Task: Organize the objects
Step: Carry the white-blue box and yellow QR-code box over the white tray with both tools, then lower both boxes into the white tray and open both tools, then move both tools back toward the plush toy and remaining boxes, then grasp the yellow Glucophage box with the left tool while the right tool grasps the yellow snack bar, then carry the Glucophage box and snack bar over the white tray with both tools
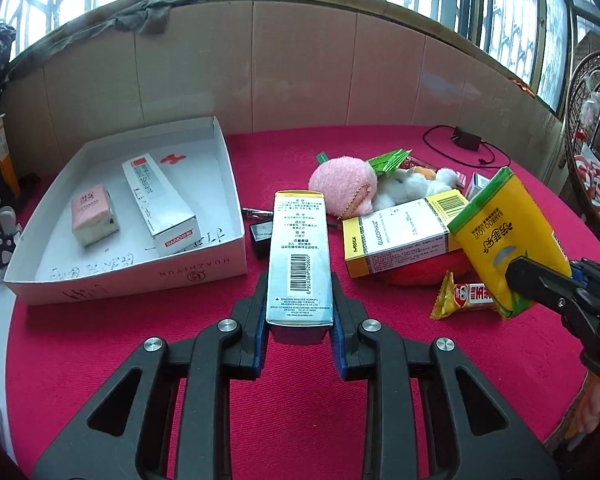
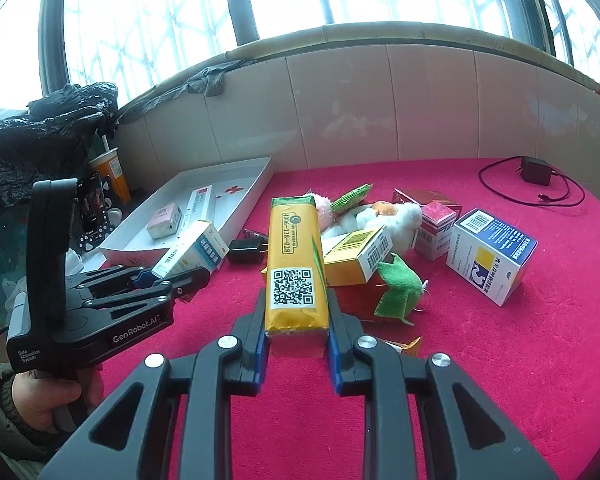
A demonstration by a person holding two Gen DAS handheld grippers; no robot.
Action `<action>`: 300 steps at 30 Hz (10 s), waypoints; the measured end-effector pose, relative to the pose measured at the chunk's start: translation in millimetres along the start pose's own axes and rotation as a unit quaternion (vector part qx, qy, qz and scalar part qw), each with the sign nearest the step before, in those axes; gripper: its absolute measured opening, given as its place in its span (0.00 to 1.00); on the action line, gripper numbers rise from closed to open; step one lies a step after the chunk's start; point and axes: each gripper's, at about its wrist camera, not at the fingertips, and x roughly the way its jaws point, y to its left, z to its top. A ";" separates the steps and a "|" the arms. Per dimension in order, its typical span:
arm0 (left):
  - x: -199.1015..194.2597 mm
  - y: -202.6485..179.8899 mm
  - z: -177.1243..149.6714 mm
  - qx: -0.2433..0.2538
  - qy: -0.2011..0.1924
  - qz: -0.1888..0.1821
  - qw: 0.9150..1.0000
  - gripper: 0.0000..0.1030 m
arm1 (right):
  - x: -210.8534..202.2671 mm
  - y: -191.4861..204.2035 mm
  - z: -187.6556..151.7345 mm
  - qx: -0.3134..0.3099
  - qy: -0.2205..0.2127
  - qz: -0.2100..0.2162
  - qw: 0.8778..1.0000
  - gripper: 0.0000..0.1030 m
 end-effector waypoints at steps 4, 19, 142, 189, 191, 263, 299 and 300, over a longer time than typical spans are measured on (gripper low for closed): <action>-7.7 5.2 3.1 -0.008 -0.010 0.003 1.000 0.24 | -2.8 3.0 1.3 -0.002 -0.005 -0.001 1.000 0.22; -24.5 28.8 4.1 -0.045 -0.036 0.022 0.998 0.24 | -8.1 4.3 4.4 0.009 -0.020 -0.009 1.000 0.22; -39.6 157.7 48.5 -0.111 -0.059 0.092 0.988 0.24 | 61.3 111.2 103.2 -0.123 0.035 0.059 0.990 0.22; -16.7 200.3 82.0 -0.182 -0.077 0.042 0.979 1.00 | 151.0 129.0 134.3 -0.099 -0.017 -0.002 0.995 0.80; -31.0 186.3 81.4 -0.163 -0.099 0.035 0.981 1.00 | 125.9 125.6 132.1 -0.100 -0.043 -0.001 0.994 0.80; 109.0 -102.0 77.0 0.276 0.056 -0.055 0.958 0.88 | 64.6 -50.6 -13.1 -0.113 0.160 0.060 0.979 0.60; 68.3 -65.4 70.9 0.143 0.050 -0.141 0.978 0.23 | 28.4 -42.8 -16.6 -0.070 0.133 0.069 0.986 0.26; 67.6 -65.6 70.4 0.145 0.047 -0.141 0.978 0.23 | 28.1 -43.5 -17.0 -0.068 0.131 0.069 0.987 0.26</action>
